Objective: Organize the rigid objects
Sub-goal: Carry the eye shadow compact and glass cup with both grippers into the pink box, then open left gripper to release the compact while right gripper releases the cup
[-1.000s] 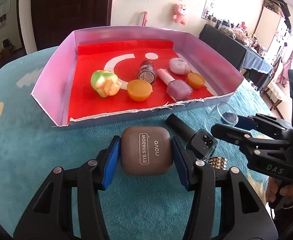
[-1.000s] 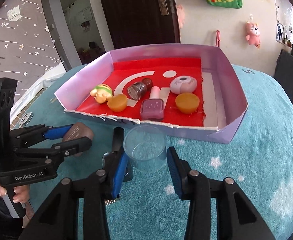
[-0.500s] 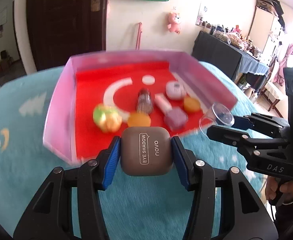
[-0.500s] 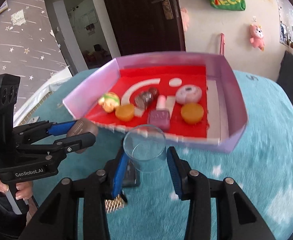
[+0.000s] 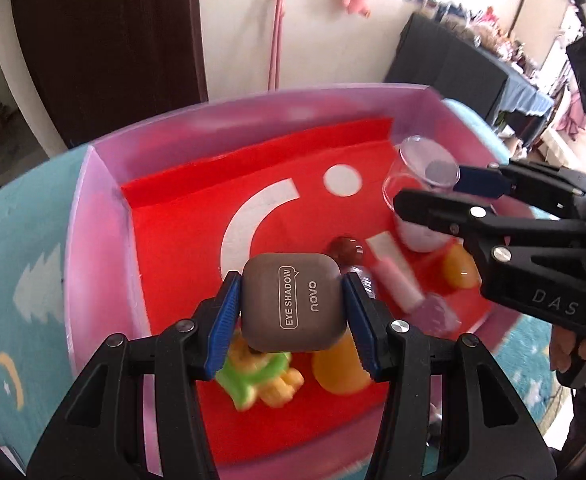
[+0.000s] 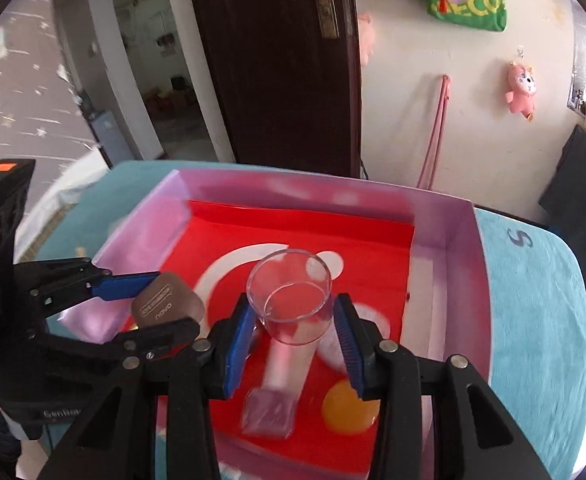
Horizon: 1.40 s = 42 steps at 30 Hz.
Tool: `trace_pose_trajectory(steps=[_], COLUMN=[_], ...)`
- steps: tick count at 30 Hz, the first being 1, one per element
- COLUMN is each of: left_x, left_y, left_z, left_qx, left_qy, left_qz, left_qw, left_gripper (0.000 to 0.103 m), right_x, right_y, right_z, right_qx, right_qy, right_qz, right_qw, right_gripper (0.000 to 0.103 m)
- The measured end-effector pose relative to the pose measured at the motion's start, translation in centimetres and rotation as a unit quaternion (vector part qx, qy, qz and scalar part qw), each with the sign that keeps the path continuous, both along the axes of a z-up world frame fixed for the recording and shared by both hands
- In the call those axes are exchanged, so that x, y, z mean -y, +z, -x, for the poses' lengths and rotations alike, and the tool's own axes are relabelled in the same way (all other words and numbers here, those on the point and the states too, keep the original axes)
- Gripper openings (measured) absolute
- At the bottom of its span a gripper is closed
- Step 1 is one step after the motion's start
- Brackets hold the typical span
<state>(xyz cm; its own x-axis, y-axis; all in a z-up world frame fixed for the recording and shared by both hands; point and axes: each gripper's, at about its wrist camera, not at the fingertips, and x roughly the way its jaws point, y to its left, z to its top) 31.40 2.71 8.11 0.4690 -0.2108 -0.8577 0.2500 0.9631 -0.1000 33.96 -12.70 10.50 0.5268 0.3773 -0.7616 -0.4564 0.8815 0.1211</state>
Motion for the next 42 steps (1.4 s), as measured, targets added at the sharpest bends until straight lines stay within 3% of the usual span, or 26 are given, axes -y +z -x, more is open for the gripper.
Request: trace_pose_trajectory(steps=[6, 14, 42], left_x=[-0.2, -0.2, 0.4], left_y=[-1.6, -2.4, -2.6], left_z=[-2.6, -2.9, -3.1], left_qx=[-0.028, -0.037, -0.034], left_qy=[-0.002, -0.009, -0.015], left_qz=[-0.005, -0.007, -0.019], left_qw=[0.9996, 0.9992, 0.9991], left_gripper=[0.049, 0.049, 0.049], right_x=[-1.3, -1.7, -2.8], right_y=[-2.4, -4.2, -5.0], right_z=[-4.2, -5.7, -5.7], right_qx=[-0.045, -0.070, -0.073], right_qy=[-0.005, -0.002, 0.010], right_qz=[0.037, 0.052, 0.092], right_qw=[0.998, 0.996, 0.993], right_gripper=[0.044, 0.044, 0.044])
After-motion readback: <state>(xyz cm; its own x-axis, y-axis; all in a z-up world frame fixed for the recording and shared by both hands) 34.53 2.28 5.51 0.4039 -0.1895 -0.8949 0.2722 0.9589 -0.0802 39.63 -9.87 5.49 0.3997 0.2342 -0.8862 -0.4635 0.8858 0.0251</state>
